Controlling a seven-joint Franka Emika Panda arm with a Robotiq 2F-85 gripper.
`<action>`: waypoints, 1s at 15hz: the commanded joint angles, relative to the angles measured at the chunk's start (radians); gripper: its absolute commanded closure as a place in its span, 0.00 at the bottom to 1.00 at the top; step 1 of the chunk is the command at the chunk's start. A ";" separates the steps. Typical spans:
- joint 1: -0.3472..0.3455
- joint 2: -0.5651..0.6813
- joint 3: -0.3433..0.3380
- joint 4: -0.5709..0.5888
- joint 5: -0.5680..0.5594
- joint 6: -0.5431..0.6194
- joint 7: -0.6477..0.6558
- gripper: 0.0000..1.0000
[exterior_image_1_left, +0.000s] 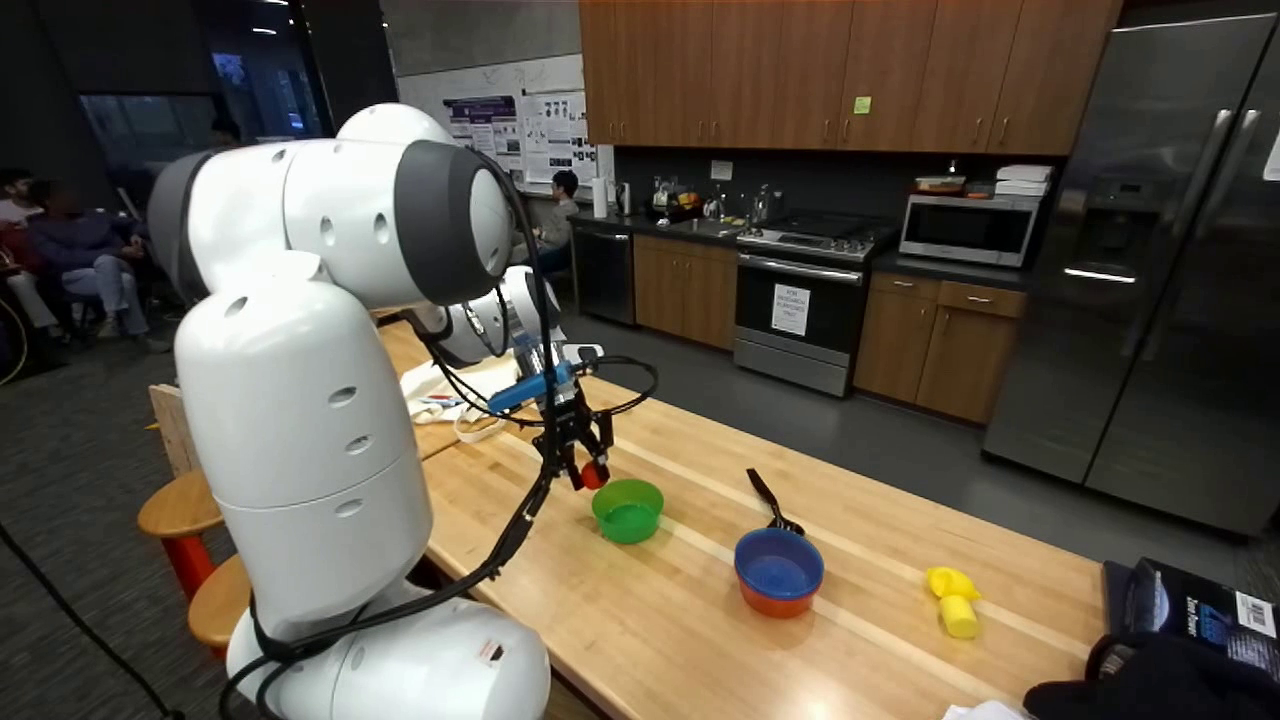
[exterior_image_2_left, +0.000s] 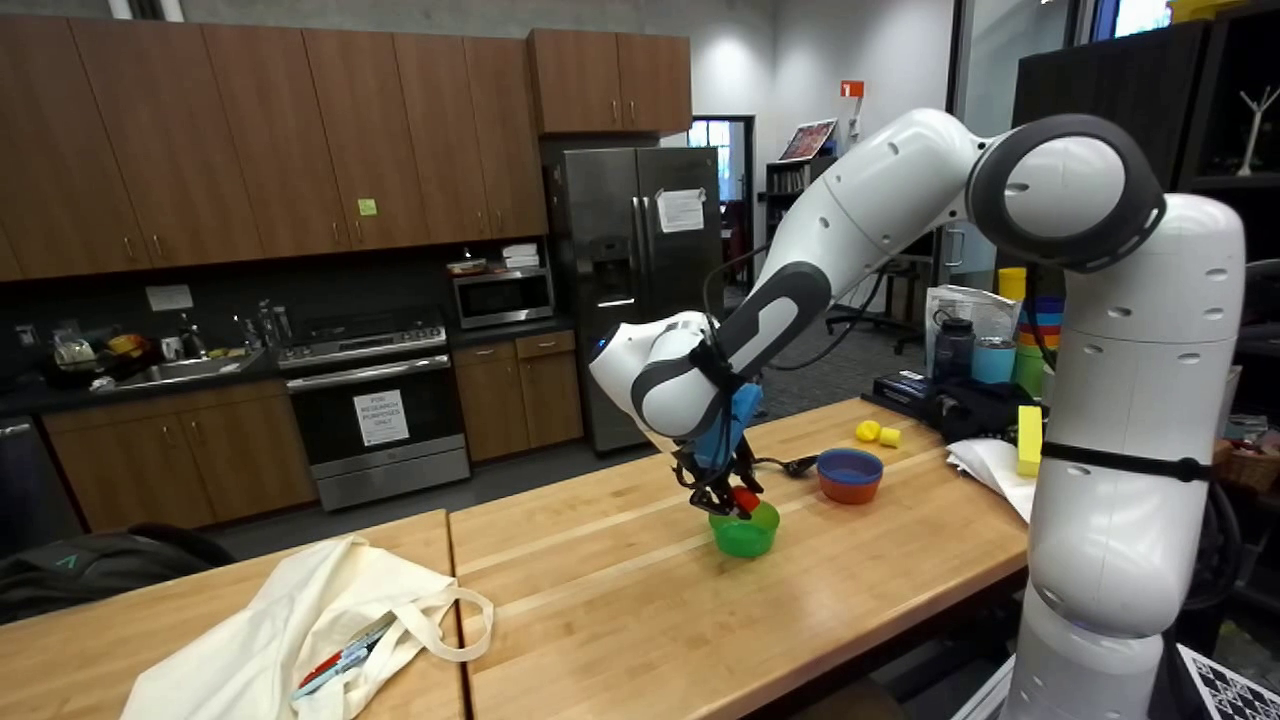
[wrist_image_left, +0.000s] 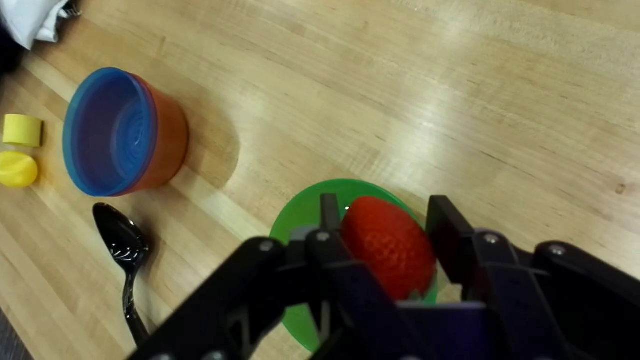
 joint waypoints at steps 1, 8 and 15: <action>0.006 0.007 0.000 0.015 -0.015 -0.001 0.017 0.78; 0.012 0.041 0.004 0.052 -0.014 -0.005 0.050 0.78; -0.001 -0.002 -0.011 0.002 0.009 0.024 -0.045 0.78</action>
